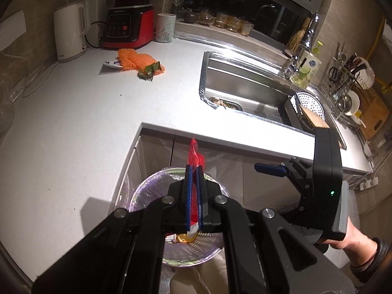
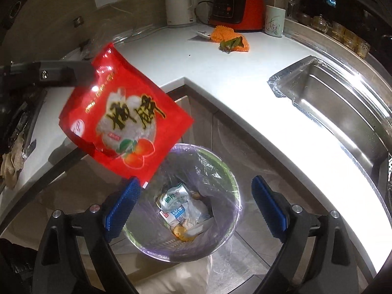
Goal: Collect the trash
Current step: 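Carry the foam block and red packet over the bin and release both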
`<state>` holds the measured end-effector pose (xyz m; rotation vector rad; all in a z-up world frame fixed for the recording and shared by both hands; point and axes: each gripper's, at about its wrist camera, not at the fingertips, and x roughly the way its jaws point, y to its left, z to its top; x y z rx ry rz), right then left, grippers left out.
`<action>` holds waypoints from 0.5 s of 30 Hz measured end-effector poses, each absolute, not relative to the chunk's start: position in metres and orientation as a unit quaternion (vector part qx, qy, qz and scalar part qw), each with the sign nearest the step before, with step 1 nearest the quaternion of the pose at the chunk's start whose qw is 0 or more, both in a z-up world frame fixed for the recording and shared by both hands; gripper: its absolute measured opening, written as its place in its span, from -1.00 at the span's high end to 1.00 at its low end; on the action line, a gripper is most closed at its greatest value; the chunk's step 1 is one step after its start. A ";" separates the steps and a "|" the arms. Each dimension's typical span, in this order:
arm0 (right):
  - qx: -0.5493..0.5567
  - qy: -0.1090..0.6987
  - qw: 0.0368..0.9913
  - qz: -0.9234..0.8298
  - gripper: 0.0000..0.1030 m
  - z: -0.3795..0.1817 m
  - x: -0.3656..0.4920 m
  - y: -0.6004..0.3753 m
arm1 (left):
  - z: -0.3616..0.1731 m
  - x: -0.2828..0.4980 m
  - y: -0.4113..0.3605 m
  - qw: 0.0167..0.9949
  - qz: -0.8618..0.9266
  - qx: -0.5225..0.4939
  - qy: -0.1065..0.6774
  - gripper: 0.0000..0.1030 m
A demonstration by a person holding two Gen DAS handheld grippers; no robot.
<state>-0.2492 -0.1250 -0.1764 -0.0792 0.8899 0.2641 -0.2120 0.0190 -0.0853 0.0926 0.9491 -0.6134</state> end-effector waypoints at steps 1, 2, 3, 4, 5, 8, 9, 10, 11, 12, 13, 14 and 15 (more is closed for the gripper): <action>-0.042 0.429 0.893 0.127 -0.78 -0.176 -0.252 -0.125 | -0.090 -0.214 0.017 0.840 -0.294 0.049 0.453 0.94; -0.045 0.429 0.893 0.128 -0.78 -0.176 -0.255 -0.125 | -0.095 -0.217 0.015 0.836 -0.297 0.053 0.458 0.94; -0.049 0.430 0.892 0.128 -0.78 -0.176 -0.258 -0.125 | -0.102 -0.219 0.013 0.832 -0.299 0.058 0.463 0.94; -0.052 0.431 0.892 0.126 -0.78 -0.177 -0.260 -0.125 | -0.109 -0.221 0.011 0.828 -0.300 0.064 0.469 0.94; -0.054 0.432 0.892 0.125 -0.78 -0.178 -0.262 -0.126 | -0.116 -0.222 0.009 0.824 -0.302 0.071 0.475 0.94; -0.058 0.434 0.891 0.122 -0.80 -0.180 -0.266 -0.127 | -0.141 -0.224 0.003 0.810 -0.303 0.088 0.494 0.94; -0.058 0.435 0.891 0.120 -0.80 -0.181 -0.267 -0.128 | -0.150 -0.224 0.002 0.805 -0.301 0.092 0.503 0.94; -0.059 0.436 0.890 0.119 -0.81 -0.181 -0.267 -0.128 | -0.161 -0.222 0.000 0.799 -0.300 0.095 0.512 0.94; -0.058 0.436 0.890 0.118 -0.81 -0.182 -0.268 -0.128 | -0.171 -0.220 -0.002 0.793 -0.297 0.097 0.522 0.94; -0.058 0.436 0.891 0.116 -0.81 -0.182 -0.268 -0.128 | -0.182 -0.217 -0.003 0.787 -0.294 0.098 0.533 0.94; -0.057 0.436 0.891 0.114 -0.81 -0.182 -0.267 -0.128 | -0.193 -0.214 -0.005 0.781 -0.292 0.101 0.543 0.94; -0.057 0.437 0.890 0.114 -0.81 -0.182 -0.268 -0.128 | -0.202 -0.211 -0.006 0.777 -0.285 0.105 0.552 0.93; -0.057 0.436 0.891 0.112 -0.81 -0.182 -0.267 -0.129 | -0.212 -0.208 -0.007 0.771 -0.278 0.104 0.563 0.88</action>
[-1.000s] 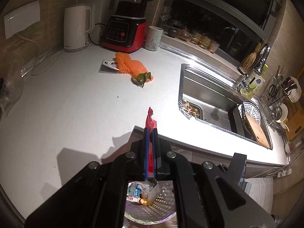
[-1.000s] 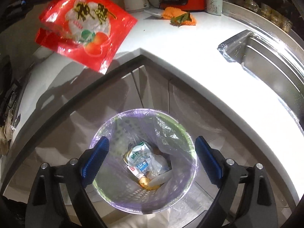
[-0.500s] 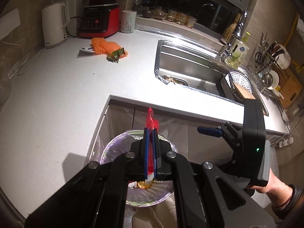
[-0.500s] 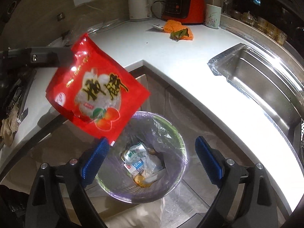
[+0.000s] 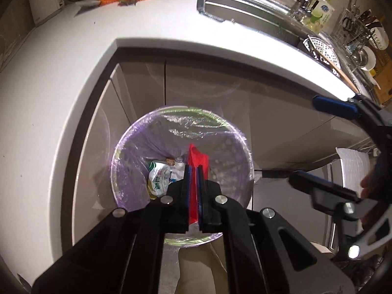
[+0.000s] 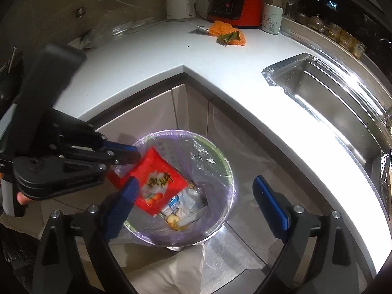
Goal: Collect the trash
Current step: 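Carry the foam block and red packet over the bin and release both, then grasp the green leaves with the left tool while the right tool grasps the orange foam net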
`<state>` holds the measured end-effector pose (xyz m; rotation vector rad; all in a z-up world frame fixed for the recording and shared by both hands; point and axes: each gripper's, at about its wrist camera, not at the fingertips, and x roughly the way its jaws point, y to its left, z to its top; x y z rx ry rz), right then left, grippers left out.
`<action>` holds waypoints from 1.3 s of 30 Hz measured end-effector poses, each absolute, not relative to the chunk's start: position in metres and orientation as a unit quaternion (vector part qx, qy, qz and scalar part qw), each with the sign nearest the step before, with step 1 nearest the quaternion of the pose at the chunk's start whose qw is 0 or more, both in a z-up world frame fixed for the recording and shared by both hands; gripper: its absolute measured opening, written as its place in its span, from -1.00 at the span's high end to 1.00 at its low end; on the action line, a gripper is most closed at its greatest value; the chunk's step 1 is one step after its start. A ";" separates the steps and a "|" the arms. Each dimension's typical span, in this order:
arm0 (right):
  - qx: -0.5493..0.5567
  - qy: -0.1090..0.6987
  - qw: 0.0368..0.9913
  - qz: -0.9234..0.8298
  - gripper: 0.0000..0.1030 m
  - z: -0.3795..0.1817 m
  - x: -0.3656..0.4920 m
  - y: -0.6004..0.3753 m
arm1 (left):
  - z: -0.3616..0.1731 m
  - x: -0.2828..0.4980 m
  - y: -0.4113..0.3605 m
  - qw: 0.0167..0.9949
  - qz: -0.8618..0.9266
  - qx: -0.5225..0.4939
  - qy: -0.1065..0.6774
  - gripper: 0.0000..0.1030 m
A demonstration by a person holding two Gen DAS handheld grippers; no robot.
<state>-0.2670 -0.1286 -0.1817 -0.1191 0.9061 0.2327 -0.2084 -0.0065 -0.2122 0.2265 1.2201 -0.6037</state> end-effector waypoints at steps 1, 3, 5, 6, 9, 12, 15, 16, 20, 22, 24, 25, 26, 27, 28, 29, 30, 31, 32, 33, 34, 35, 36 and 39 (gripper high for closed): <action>-0.058 0.435 0.892 0.111 -0.81 -0.181 -0.266 -0.129 | -0.221 -0.206 -0.006 0.764 -0.278 0.102 0.574 0.87; -0.058 0.434 0.893 0.108 -0.81 -0.179 -0.265 -0.129 | -0.234 -0.202 -0.007 0.750 -0.277 0.094 0.594 0.77; -0.057 0.434 0.893 0.105 -0.81 -0.179 -0.263 -0.130 | -0.239 -0.200 -0.007 0.748 -0.273 0.093 0.598 0.40; -0.057 0.433 0.893 0.103 -0.81 -0.178 -0.262 -0.131 | -0.238 -0.199 -0.007 0.752 -0.271 0.092 0.594 0.12; -0.055 0.432 0.894 0.100 -0.81 -0.176 -0.259 -0.135 | -0.228 -0.195 -0.006 0.762 -0.270 0.088 0.581 0.02; -0.055 0.430 0.896 0.098 -0.81 -0.173 -0.255 -0.138 | -0.210 -0.182 -0.009 0.773 -0.268 0.080 0.570 -0.10; -0.053 0.422 0.900 0.098 -0.81 -0.166 -0.248 -0.142 | -0.185 -0.168 -0.010 0.792 -0.265 0.072 0.546 -0.35; -0.054 0.418 0.901 0.098 -0.81 -0.162 -0.245 -0.143 | -0.175 -0.162 -0.010 0.799 -0.264 0.068 0.536 -0.42; -0.053 0.402 0.909 0.097 -0.88 -0.149 -0.233 -0.149 | -0.142 -0.129 -0.013 0.820 -0.261 0.040 0.508 -0.60; -0.053 0.394 0.912 0.098 -0.89 -0.143 -0.225 -0.153 | -0.129 -0.105 -0.014 0.830 -0.249 0.025 0.498 -0.66; -0.051 0.389 0.914 0.101 -0.89 -0.139 -0.216 -0.156 | -0.122 -0.080 -0.015 0.837 -0.236 0.011 0.494 -0.66; -0.050 0.386 0.915 0.103 -0.89 -0.137 -0.211 -0.158 | -0.120 -0.066 -0.016 0.838 -0.230 0.001 0.495 -0.66; -0.050 0.384 0.916 0.104 -0.89 -0.135 -0.205 -0.160 | -0.119 -0.052 -0.017 0.838 -0.225 -0.008 0.497 -0.66; -0.050 0.382 0.917 0.105 -0.89 -0.133 -0.199 -0.162 | -0.119 -0.040 -0.019 0.839 -0.218 -0.015 0.498 -0.66; -0.051 0.380 0.917 0.107 -0.89 -0.132 -0.193 -0.165 | -0.120 -0.027 -0.022 0.841 -0.210 -0.016 0.498 -0.66; -0.051 0.379 0.918 0.109 -0.89 -0.131 -0.186 -0.167 | -0.122 -0.013 -0.026 0.843 -0.201 -0.013 0.499 -0.66; -0.051 0.379 0.918 0.111 -0.89 -0.129 -0.180 -0.169 | -0.124 -0.001 -0.031 0.845 -0.196 -0.011 0.498 -0.66; -0.051 0.377 0.918 0.113 -0.89 -0.128 -0.173 -0.171 | -0.126 0.009 -0.035 0.846 -0.191 -0.009 0.498 -0.66; -0.051 0.376 0.918 0.116 -0.89 -0.127 -0.167 -0.174 | -0.129 0.022 -0.039 0.847 -0.187 -0.008 0.497 -0.66; -0.051 0.375 0.918 0.117 -0.89 -0.126 -0.162 -0.177 | -0.131 0.033 -0.043 0.847 -0.186 -0.007 0.498 -0.66; -0.051 0.375 0.918 0.119 -0.89 -0.125 -0.156 -0.181 | -0.134 0.043 -0.047 0.847 -0.182 -0.006 0.499 -0.66; -0.051 0.375 0.918 0.120 -0.89 -0.125 -0.150 -0.184 | -0.138 0.054 -0.051 0.847 -0.179 -0.006 0.501 -0.66; -0.050 0.375 0.918 0.121 -0.89 -0.125 -0.144 -0.189 | -0.141 0.064 -0.054 0.846 -0.176 -0.007 0.504 -0.66; -0.044 0.377 0.917 0.121 -0.89 -0.125 -0.126 -0.202 | -0.154 0.092 -0.062 0.842 -0.169 -0.013 0.512 -0.66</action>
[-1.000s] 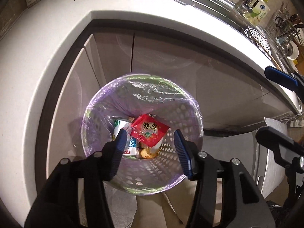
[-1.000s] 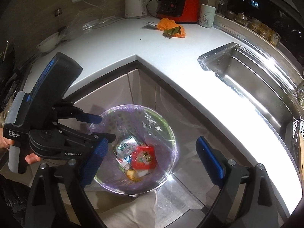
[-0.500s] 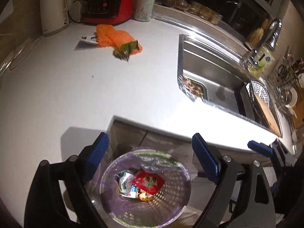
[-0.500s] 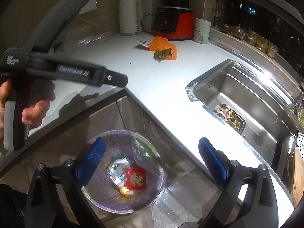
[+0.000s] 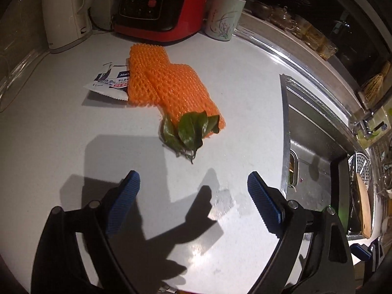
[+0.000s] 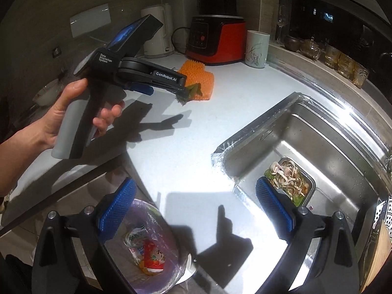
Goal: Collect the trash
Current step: 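Grasp the green leaves with the left tool while the right tool grasps the orange foam net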
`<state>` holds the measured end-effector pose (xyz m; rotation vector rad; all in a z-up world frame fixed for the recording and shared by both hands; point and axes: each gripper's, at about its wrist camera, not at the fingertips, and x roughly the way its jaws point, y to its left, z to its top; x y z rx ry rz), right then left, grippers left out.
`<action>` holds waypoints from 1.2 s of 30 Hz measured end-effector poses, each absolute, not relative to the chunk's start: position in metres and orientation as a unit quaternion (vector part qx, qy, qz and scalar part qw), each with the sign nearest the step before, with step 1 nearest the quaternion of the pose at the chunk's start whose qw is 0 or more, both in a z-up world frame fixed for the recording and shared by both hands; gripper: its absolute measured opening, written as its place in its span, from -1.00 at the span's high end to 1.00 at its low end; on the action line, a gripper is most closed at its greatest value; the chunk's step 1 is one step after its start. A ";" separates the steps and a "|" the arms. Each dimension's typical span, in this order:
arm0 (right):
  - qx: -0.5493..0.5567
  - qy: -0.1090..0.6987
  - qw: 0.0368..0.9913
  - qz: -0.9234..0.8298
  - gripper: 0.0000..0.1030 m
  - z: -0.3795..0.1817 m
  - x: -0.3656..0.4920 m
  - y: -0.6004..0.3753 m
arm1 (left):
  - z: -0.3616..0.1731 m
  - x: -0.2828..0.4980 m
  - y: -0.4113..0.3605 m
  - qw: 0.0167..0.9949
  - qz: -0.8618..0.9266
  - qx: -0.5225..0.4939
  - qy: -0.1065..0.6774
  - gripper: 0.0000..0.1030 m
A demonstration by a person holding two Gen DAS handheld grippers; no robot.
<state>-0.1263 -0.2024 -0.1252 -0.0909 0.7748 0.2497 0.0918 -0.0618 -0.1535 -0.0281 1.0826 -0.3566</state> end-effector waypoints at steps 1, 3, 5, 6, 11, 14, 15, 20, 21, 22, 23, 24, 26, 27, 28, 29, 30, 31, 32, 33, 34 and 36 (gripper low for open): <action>-0.042 0.377 0.917 0.121 -0.89 -0.125 -0.121 -0.207 | -0.157 0.100 -0.063 0.841 -0.166 -0.012 0.514 -0.66; -0.037 0.379 0.917 0.122 -0.89 -0.126 -0.110 -0.217 | -0.164 0.113 -0.068 0.840 -0.163 -0.010 0.518 -0.64; -0.034 0.381 0.916 0.121 -0.89 -0.128 -0.101 -0.225 | -0.169 0.122 -0.072 0.837 -0.162 -0.009 0.522 -0.52; -0.032 0.382 0.915 0.122 -0.89 -0.128 -0.095 -0.230 | -0.172 0.125 -0.073 0.836 -0.161 -0.007 0.525 -0.38; -0.022 0.385 0.914 0.125 -0.89 -0.133 -0.072 -0.243 | -0.182 0.132 -0.077 0.835 -0.148 0.007 0.530 0.22; -0.021 0.384 0.914 0.132 -0.89 -0.133 -0.061 -0.245 | -0.180 0.132 -0.077 0.829 -0.161 0.003 0.535 0.43; -0.022 0.383 0.914 0.134 -0.89 -0.134 -0.057 -0.245 | -0.178 0.131 -0.076 0.831 -0.162 0.001 0.532 0.44; -0.031 0.373 0.915 0.151 -0.89 -0.130 -0.030 -0.238 | -0.165 0.124 -0.070 0.838 -0.164 -0.003 0.520 0.48; -0.033 0.370 0.915 0.155 -0.89 -0.129 -0.023 -0.235 | -0.161 0.122 -0.069 0.840 -0.165 -0.002 0.517 0.48; -0.037 0.367 0.916 0.159 -0.89 -0.128 -0.015 -0.232 | -0.158 0.121 -0.067 0.842 -0.166 0.000 0.514 0.48; -0.040 0.363 0.916 0.163 -0.89 -0.126 -0.006 -0.228 | -0.155 0.119 -0.066 0.843 -0.168 0.000 0.511 0.48; -0.042 0.359 0.917 0.168 -0.89 -0.125 0.002 -0.225 | -0.152 0.118 -0.065 0.844 -0.169 0.001 0.509 0.48; -0.039 0.353 0.917 0.179 -0.89 -0.122 0.022 -0.219 | -0.148 0.116 -0.063 0.846 -0.168 0.000 0.506 0.48; -0.035 0.353 0.916 0.186 -0.89 -0.123 0.033 -0.216 | -0.147 0.116 -0.062 0.846 -0.167 -0.001 0.507 0.48; -0.031 0.356 0.915 0.189 -0.89 -0.123 0.046 -0.213 | -0.146 0.115 -0.059 0.846 -0.164 -0.003 0.507 0.48; -0.025 0.358 0.913 0.193 -0.89 -0.124 0.058 -0.210 | -0.146 0.114 -0.057 0.847 -0.162 -0.005 0.506 0.48; -0.018 0.361 0.911 0.196 -0.89 -0.126 0.071 -0.206 | -0.144 0.112 -0.054 0.848 -0.160 -0.006 0.505 0.48; -0.012 0.365 0.909 0.199 -0.89 -0.127 0.083 -0.202 | -0.143 0.110 -0.051 0.849 -0.157 -0.006 0.504 0.48; -0.007 0.369 0.908 0.199 -0.89 -0.128 0.094 -0.198 | -0.142 0.108 -0.048 0.851 -0.154 -0.004 0.502 0.48; -0.002 0.373 0.906 0.198 -0.89 -0.130 0.106 -0.194 | -0.140 0.106 -0.046 0.853 -0.151 -0.001 0.500 0.48; 0.002 0.380 0.903 0.200 -0.89 -0.132 0.117 -0.190 | -0.138 0.104 -0.043 0.854 -0.148 0.001 0.498 0.48; 0.005 0.393 0.898 0.198 -0.89 -0.139 0.139 -0.178 | -0.133 0.100 -0.037 0.856 -0.145 -0.002 0.496 0.48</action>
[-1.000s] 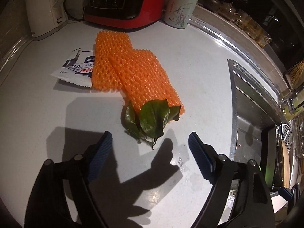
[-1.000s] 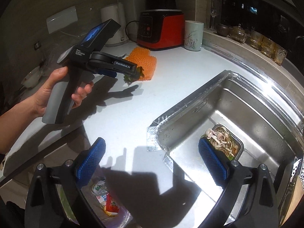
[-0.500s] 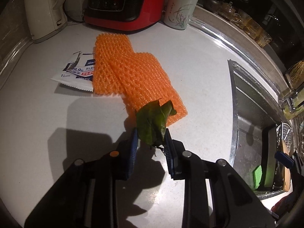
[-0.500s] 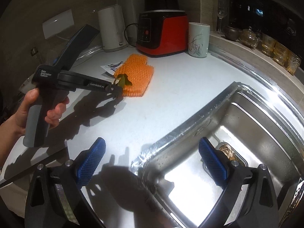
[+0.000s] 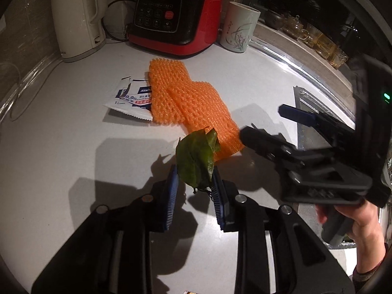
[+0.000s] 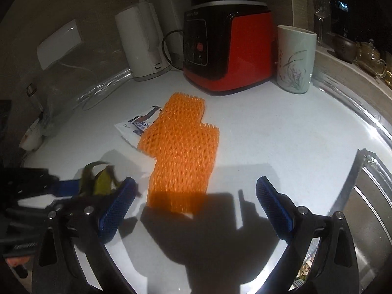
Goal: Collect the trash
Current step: 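Grasp the green leaves with the left tool while the right tool grasps the orange foam net, then carry the leaves and foam net over the bin and open both tools to drop them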
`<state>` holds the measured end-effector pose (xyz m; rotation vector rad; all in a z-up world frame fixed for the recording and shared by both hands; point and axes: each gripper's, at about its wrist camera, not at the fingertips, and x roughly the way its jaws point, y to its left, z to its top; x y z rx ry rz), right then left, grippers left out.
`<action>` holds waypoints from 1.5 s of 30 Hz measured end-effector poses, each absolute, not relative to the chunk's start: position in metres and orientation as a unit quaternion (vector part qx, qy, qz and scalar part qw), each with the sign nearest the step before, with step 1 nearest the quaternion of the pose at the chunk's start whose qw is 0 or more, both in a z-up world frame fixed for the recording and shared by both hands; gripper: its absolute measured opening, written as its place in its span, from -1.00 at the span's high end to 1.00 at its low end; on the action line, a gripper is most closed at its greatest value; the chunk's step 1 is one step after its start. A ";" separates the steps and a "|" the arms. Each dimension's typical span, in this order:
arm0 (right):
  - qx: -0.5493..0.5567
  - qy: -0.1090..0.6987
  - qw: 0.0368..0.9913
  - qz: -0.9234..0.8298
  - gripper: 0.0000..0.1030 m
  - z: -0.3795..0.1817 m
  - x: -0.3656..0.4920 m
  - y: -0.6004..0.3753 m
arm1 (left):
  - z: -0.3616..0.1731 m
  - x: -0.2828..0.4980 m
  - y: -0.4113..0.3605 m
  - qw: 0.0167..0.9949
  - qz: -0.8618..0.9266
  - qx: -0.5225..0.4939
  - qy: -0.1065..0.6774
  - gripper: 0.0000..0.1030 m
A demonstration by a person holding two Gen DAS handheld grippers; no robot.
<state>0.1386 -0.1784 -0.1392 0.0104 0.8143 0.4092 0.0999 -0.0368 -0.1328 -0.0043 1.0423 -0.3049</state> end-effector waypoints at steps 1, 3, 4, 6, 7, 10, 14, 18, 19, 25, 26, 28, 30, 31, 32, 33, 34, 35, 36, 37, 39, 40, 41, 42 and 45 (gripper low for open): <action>0.005 0.401 0.895 0.197 -0.89 -0.144 0.148 -0.172 | -0.130 0.098 -0.034 0.858 -0.143 -0.004 0.494 0.48; 0.001 0.414 0.890 0.190 -0.89 -0.153 0.162 -0.161 | -0.126 0.093 -0.028 0.861 -0.138 -0.006 0.490 0.48; -0.002 0.419 0.888 0.190 -0.89 -0.157 0.167 -0.155 | -0.124 0.091 -0.026 0.862 -0.136 -0.006 0.488 0.48; -0.012 0.424 0.885 0.189 -0.85 -0.163 0.171 -0.144 | -0.121 0.087 -0.023 0.865 -0.131 -0.001 0.485 0.48; -0.019 0.425 0.885 0.189 -0.63 -0.166 0.171 -0.140 | -0.119 0.085 -0.022 0.866 -0.130 0.001 0.483 0.48; -0.031 0.435 0.880 0.190 0.05 -0.171 0.169 -0.133 | -0.117 0.080 -0.016 0.867 -0.129 -0.001 0.482 0.48; -0.016 0.433 0.879 0.197 0.57 -0.166 0.157 -0.137 | -0.115 0.072 -0.007 0.866 -0.131 -0.009 0.482 0.48; -0.024 0.417 0.889 0.189 0.58 -0.149 0.131 -0.144 | -0.110 0.059 -0.003 0.868 -0.140 -0.006 0.477 0.48; -0.022 0.413 0.891 0.186 0.58 -0.145 0.122 -0.146 | -0.108 0.055 -0.002 0.868 -0.144 -0.006 0.475 0.48; -0.017 0.388 0.906 0.170 0.58 -0.117 0.058 -0.159 | -0.094 0.017 0.000 0.871 -0.174 0.005 0.460 0.48; -0.016 0.386 0.907 0.167 0.58 -0.115 0.046 -0.161 | -0.092 0.010 0.001 0.871 -0.178 0.007 0.458 0.48; -0.013 0.386 0.908 0.161 0.58 -0.115 0.025 -0.163 | -0.090 -0.004 0.003 0.871 -0.187 0.010 0.455 0.48; -0.013 0.391 0.907 0.154 0.58 -0.118 0.007 -0.163 | -0.091 -0.016 0.005 0.869 -0.192 0.012 0.455 0.48; -0.013 0.392 0.907 0.151 0.58 -0.120 0.000 -0.162 | -0.092 -0.022 0.006 0.868 -0.195 0.013 0.457 0.48; -0.012 0.393 0.908 0.148 0.58 -0.121 -0.008 -0.161 | -0.093 -0.027 0.007 0.867 -0.197 0.015 0.458 0.48; -0.011 0.396 0.907 0.147 0.58 -0.122 -0.017 -0.160 | -0.094 -0.033 0.008 0.866 -0.198 0.017 0.458 0.48; -0.011 0.397 0.906 0.145 0.58 -0.123 -0.026 -0.159 | -0.095 -0.038 0.010 0.865 -0.202 0.019 0.459 0.48; -0.013 0.399 0.906 0.144 0.58 -0.124 -0.034 -0.158 | -0.096 -0.043 0.011 0.864 -0.205 0.019 0.459 0.48; -0.018 0.405 0.903 0.143 0.58 -0.127 -0.040 -0.156 | -0.097 -0.047 0.012 0.863 -0.208 0.018 0.460 0.48; -0.022 0.408 0.903 0.136 0.52 -0.130 -0.045 -0.155 | -0.098 -0.050 0.013 0.862 -0.209 0.019 0.461 0.48; -0.017 0.416 0.901 0.121 0.49 -0.137 -0.051 -0.158 | -0.101 -0.054 0.015 0.862 -0.209 0.022 0.462 0.48; -0.012 0.418 0.901 0.117 0.50 -0.139 -0.054 -0.161 | -0.102 -0.056 0.015 0.860 -0.211 0.021 0.464 0.48; -0.009 0.418 0.901 0.113 0.53 -0.140 -0.058 -0.162 | -0.102 -0.058 0.017 0.859 -0.214 0.019 0.464 0.48; -0.008 0.417 0.902 0.112 0.53 -0.140 -0.062 -0.163 | -0.102 -0.060 0.017 0.859 -0.215 0.019 0.464 0.48; -0.017 0.410 0.905 0.111 0.55 -0.133 -0.077 -0.160 | -0.099 -0.068 0.019 0.860 -0.222 0.022 0.459 0.48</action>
